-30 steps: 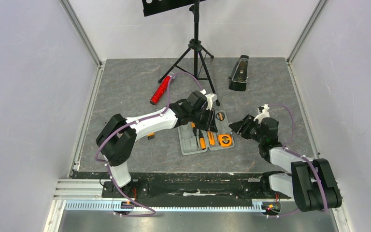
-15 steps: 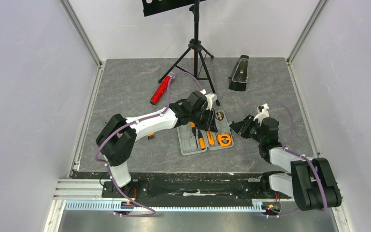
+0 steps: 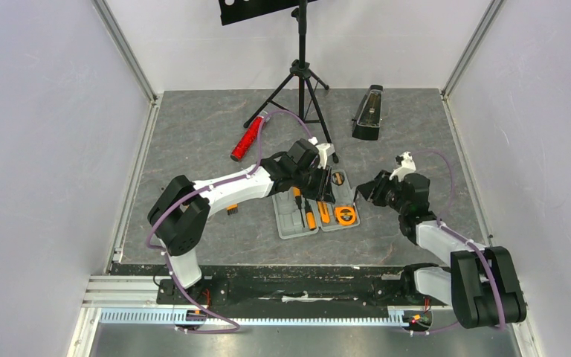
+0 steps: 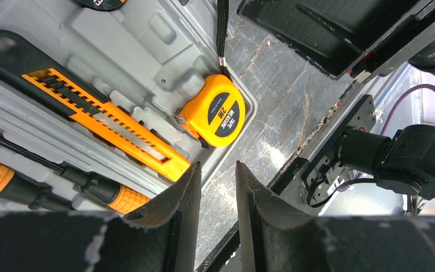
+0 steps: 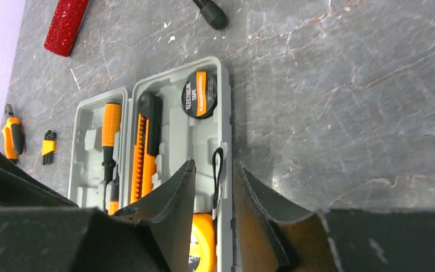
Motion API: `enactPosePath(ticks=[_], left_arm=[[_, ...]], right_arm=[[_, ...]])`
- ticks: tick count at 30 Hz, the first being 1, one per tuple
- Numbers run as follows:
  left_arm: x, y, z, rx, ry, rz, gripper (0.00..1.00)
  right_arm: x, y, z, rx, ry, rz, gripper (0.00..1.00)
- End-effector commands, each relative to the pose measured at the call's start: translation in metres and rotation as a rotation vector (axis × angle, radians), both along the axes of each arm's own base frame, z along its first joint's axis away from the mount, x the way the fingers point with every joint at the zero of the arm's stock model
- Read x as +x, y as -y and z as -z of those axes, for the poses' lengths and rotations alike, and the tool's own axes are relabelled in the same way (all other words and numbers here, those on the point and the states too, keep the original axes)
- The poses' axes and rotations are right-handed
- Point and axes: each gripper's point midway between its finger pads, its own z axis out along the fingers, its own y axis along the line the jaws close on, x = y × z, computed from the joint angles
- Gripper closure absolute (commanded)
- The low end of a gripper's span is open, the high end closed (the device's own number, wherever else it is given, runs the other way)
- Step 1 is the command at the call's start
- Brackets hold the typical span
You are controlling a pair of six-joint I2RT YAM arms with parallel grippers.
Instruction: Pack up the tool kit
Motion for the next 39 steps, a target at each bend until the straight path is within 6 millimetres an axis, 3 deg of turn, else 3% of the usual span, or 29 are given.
enactPosePath(ticks=[1, 19, 24, 31, 39], left_arm=[[0.008, 0.006, -0.02, -0.028, 0.056, 0.006, 0.65], [0.009, 0.002, -0.019, -0.014, 0.064, 0.003, 0.64], [0.009, 0.003, -0.019, -0.015, 0.064, 0.002, 0.64], [0.01, 0.002, -0.02, -0.015, 0.069, 0.002, 0.64], [0.017, -0.01, -0.018, 0.01, 0.094, -0.041, 0.64]], right_arm=[[0.022, 0.01, -0.018, -0.09, 0.083, 0.016, 0.67], [0.03, -0.011, -0.008, -0.107, 0.056, -0.099, 0.73], [0.029, -0.016, -0.008, -0.107, 0.054, -0.12, 0.79], [0.026, -0.023, -0.014, -0.123, 0.071, -0.162, 1.0], [0.016, -0.047, -0.025, -0.166, 0.104, -0.271, 1.0]])
